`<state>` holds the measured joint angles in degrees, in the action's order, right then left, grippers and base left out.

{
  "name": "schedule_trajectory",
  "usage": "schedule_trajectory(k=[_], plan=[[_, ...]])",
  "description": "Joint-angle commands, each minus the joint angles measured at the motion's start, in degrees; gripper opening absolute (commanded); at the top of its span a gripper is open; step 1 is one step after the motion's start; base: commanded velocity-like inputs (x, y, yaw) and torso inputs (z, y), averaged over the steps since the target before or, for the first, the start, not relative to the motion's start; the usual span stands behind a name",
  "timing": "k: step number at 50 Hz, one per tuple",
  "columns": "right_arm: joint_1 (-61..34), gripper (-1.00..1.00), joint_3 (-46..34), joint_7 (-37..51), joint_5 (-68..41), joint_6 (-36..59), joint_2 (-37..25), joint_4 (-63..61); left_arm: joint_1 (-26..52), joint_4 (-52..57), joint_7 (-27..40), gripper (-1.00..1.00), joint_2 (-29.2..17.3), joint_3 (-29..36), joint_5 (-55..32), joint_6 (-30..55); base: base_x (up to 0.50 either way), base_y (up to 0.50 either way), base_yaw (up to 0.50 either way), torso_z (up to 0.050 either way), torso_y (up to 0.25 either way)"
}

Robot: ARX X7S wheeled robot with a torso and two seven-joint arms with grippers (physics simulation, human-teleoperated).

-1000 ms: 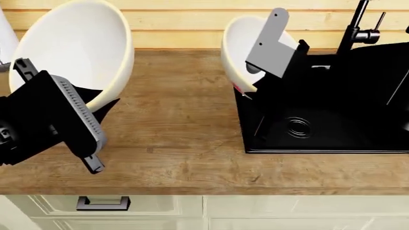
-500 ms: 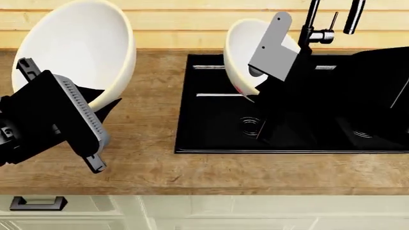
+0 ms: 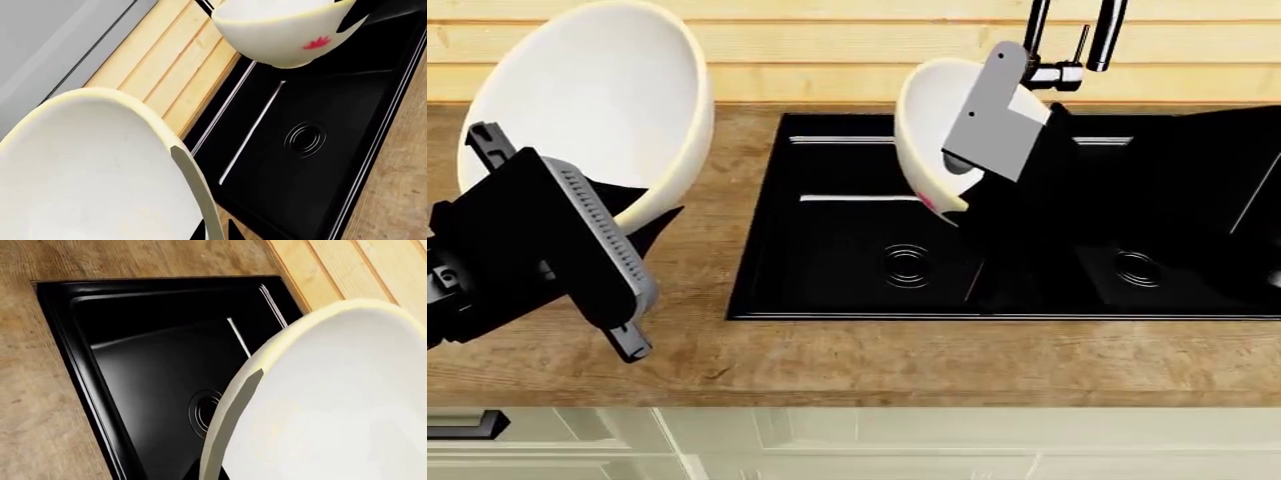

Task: Stack the bowls in the sink.

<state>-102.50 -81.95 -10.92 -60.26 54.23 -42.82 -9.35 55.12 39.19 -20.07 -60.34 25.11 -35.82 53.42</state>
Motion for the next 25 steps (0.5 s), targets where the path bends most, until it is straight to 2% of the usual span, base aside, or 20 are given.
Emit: schedule_trajectory(k=[1, 14, 25], plan=[[-0.24, -1.0, -0.49, -1.83, 2.96, -1.02, 2.89, 3.22, -0.17, 0.05, 0.78, -1.0, -0.28, -0.9, 0.57, -0.67, 0.0, 0.0, 0.0, 0.0, 0.0], [1.34, -1.0, -2.79, -8.13, 9.11, -6.7, 12.29, 19.69, -2.73, 0.66, 1.84, -1.0, -2.0, -2.91, -0.58, -1.97, 0.0, 0.0, 0.0, 0.0, 0.001], [1.97, -1.0, -3.23, -11.06, 10.93, -9.25, 15.81, 26.97, -4.31, 0.65, 2.53, -1.0, -2.98, -3.98, -1.14, -2.64, 0.04, 0.0, 0.0, 0.0, 0.001]])
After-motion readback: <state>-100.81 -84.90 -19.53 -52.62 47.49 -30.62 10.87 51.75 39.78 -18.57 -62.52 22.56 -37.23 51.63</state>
